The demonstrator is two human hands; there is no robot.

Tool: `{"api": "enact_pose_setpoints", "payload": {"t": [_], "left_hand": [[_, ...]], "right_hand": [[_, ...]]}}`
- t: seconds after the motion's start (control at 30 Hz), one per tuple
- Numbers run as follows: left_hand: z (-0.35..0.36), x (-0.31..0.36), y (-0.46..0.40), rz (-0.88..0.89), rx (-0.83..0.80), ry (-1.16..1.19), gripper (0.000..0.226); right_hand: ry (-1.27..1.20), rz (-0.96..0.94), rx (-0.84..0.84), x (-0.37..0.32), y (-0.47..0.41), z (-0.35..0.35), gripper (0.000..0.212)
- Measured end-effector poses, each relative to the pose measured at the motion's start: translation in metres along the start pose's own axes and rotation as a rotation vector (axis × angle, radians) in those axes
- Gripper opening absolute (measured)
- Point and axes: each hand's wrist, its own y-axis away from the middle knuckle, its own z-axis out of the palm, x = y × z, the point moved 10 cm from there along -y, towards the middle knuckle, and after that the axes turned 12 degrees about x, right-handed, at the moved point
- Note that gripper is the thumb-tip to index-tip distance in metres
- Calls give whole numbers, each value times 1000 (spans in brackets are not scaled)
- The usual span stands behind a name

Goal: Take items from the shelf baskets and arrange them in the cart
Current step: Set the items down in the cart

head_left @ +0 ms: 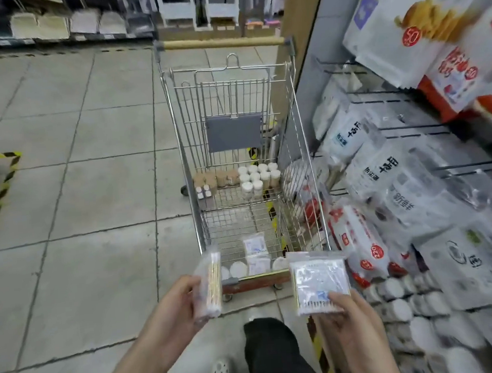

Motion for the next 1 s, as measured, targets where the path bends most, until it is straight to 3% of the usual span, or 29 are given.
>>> {"api": "enact_pose_setpoints", "payload": {"t": [0.2, 0.43, 0.53, 0.63, 0.8, 1.0], "left_hand": [[26, 23, -68, 43, 163, -31, 15], [56, 44, -172, 197, 409, -264, 21], [66, 44, -217, 265, 464, -385, 25], [75, 34, -261, 286, 473, -506, 23], [89, 0, -322, 222, 418, -682, 23], [89, -41, -367, 154, 338, -907, 26]], "right_hand": [[147, 0, -11, -28, -89, 47, 15], [426, 1, -52, -30, -215, 123, 17], [510, -26, -58, -22, -261, 144, 37], [556, -20, -42, -6, -298, 153, 46], [560, -14, 36, 19, -344, 159, 9], [626, -27, 6, 59, -387, 177, 16]]}}
